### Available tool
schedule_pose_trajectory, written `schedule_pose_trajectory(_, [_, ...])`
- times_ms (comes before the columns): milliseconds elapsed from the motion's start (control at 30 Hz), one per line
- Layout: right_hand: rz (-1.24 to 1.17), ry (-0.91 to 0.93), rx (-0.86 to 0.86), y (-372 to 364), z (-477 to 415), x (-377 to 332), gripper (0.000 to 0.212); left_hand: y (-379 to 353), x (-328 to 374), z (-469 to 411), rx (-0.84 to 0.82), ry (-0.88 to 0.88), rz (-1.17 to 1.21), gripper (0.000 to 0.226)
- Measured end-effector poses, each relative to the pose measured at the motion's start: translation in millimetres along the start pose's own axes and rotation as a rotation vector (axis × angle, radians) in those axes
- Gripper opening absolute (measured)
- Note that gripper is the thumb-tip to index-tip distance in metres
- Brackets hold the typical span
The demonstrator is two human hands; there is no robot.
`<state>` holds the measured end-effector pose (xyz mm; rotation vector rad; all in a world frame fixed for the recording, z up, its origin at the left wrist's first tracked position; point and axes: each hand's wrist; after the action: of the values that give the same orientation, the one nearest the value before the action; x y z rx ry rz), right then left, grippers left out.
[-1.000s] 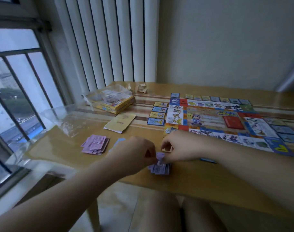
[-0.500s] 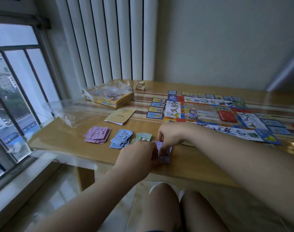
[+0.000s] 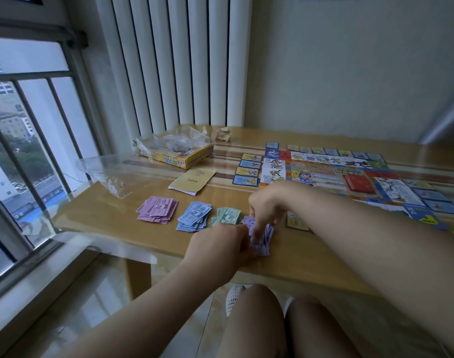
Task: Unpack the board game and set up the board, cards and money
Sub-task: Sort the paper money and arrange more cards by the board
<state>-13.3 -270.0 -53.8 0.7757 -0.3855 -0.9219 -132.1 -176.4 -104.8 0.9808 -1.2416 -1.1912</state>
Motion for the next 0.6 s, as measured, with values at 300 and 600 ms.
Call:
schedule_pose_trajectory(300, [-0.077, 0.006, 0.002, -2.3, -5.5, 6.6, 0.037, -3.9, -5.3, -4.2, -0.022, -0.014, 0.065, 0.025])
schedule_pose_trajectory(600, [-0.033, 0.022, 0.026, -2.7, 1.1, -2.8, 0.046, -2.1, -4.7, -3.0, -0.001, -0.027, 0.059, 0.023])
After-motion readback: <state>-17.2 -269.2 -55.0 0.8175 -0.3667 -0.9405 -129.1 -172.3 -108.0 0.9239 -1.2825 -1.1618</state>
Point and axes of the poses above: each hand's wrist, its own z-axis away from the middle knuckle, its own y-axis out of the back of the hand, x = y × z, and after that the axes turned 7 degrees about -x, right-handed
